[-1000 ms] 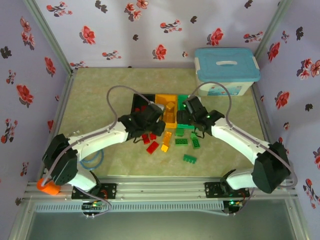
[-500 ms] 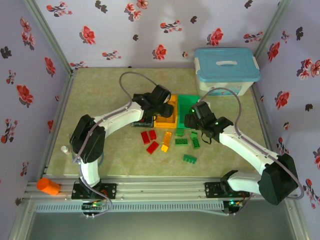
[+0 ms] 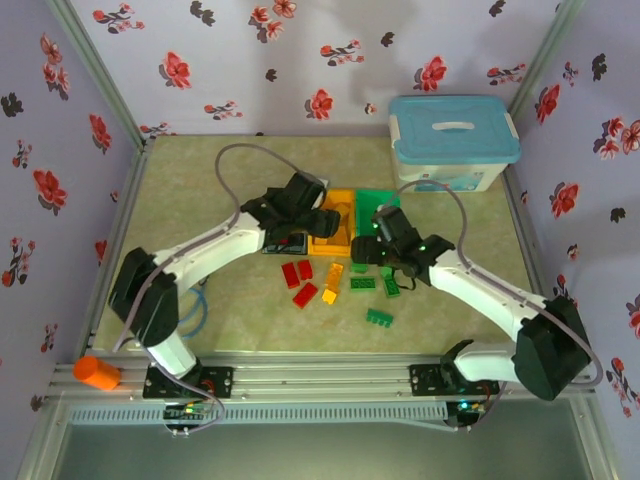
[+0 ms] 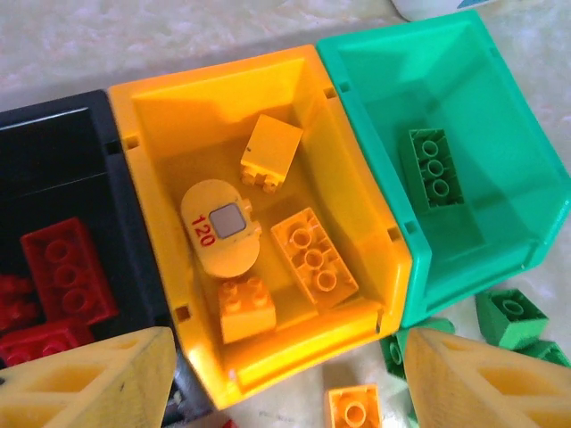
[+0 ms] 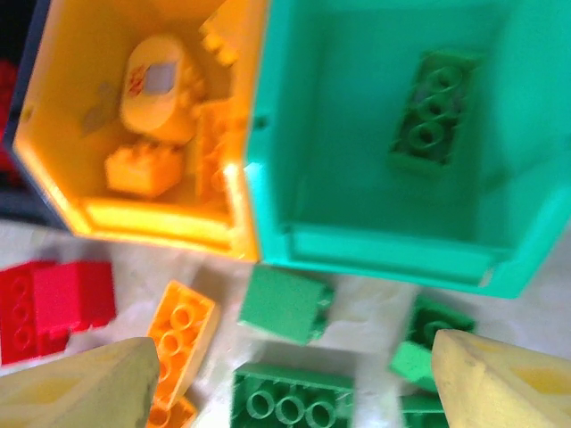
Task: Sort the legos into containers by color
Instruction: Place the lego in the container, then pick up the lego from the bottom-center of the table.
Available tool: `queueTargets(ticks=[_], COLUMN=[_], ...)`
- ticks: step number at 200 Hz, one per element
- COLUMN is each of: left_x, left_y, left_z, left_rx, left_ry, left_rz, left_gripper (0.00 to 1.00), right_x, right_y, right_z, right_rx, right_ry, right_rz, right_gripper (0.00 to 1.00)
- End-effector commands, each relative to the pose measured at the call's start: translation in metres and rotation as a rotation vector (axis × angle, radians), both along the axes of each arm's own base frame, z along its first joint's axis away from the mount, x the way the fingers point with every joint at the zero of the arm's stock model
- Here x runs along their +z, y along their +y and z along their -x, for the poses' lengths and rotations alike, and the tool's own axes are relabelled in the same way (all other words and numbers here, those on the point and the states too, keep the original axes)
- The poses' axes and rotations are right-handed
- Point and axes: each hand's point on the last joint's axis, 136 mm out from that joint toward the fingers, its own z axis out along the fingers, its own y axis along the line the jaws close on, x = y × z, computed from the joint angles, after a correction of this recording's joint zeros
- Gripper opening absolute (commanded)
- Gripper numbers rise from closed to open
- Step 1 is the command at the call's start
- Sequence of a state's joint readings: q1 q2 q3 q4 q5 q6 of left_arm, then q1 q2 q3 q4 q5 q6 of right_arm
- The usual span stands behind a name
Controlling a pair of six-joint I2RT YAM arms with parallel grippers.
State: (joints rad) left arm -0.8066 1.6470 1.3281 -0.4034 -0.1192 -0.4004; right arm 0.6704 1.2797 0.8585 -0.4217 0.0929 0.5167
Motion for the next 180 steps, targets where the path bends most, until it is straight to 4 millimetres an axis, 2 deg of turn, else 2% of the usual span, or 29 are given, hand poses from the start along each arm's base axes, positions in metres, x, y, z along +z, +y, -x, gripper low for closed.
queueTargets(ticks=[1,48,111,180], left_x=[0.008,-0.009,-0.027,-0.035], left_y=[0.010,0.044,0.075,0.085], left_z=[0.007,0.032,0.054,0.060], left_rx=[0.009,0.056,0.110,0.129], left_ry=[-0.048,-0.030,-0.010,-0.003], left_rz=[0.034,0.013,0.004,-0.012], left_gripper=[0.68,0.68,0.68,0.68], right_x=[-0.010,-0.048,-0.074,-0.092], right_y=[0.030,0.070,0.078,0.088], right_z=[0.013,0.034,0.048,0.062], right_rx=[0.096,0.129,0.048,0.025], right_ry=[0.047,0.122,0.163,0.189], right_rz=[-0.008,-0.014,0.008,0.059], right_gripper=[0.81,0.78,0.71,0.69])
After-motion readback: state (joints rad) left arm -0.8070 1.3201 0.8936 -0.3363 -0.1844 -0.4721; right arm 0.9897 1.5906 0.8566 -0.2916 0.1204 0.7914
